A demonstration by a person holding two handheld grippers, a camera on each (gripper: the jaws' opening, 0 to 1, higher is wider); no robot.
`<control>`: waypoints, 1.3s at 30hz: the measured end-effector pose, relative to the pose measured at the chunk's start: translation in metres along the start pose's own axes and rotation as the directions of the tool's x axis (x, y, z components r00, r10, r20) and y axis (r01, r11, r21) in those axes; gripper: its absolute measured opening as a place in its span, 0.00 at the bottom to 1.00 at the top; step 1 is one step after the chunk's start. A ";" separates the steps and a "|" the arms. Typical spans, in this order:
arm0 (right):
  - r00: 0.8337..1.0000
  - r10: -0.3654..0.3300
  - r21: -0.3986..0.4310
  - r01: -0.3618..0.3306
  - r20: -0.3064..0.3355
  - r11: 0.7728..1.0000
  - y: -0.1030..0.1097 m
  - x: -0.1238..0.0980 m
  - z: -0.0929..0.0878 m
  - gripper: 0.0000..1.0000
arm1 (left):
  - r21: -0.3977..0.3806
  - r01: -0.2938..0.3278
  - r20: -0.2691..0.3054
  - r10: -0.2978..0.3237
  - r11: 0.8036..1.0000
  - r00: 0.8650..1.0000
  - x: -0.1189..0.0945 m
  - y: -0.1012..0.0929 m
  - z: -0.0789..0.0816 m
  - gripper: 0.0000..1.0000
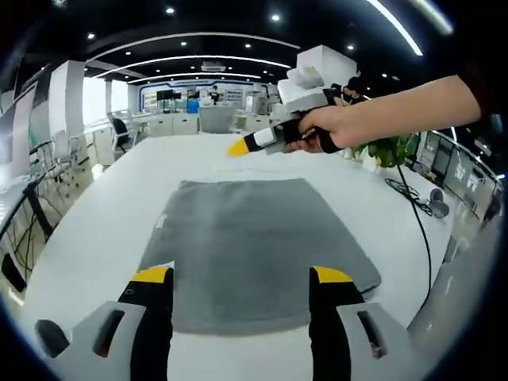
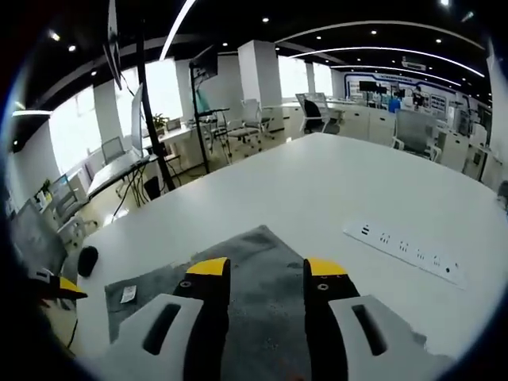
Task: Fold the towel on the table until its edges align and the towel forms a compact rectangular stack.
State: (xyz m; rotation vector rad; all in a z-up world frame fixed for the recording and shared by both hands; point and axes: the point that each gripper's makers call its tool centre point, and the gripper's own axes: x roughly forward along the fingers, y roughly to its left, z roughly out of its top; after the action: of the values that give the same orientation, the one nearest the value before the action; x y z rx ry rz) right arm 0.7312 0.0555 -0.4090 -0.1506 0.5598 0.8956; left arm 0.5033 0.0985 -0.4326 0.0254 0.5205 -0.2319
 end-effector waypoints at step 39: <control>0.986 -0.154 0.109 0.160 -0.061 0.981 -0.119 -0.081 -0.060 0.33 | 0.152 0.363 -0.118 -0.348 0.919 0.930 0.034 -0.152 0.006 0.69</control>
State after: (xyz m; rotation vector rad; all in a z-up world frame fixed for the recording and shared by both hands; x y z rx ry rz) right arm 0.7589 -0.0964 -0.4301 -0.1137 0.6374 0.7062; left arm 0.5004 -0.0572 -0.4391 0.1101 0.5915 -0.6358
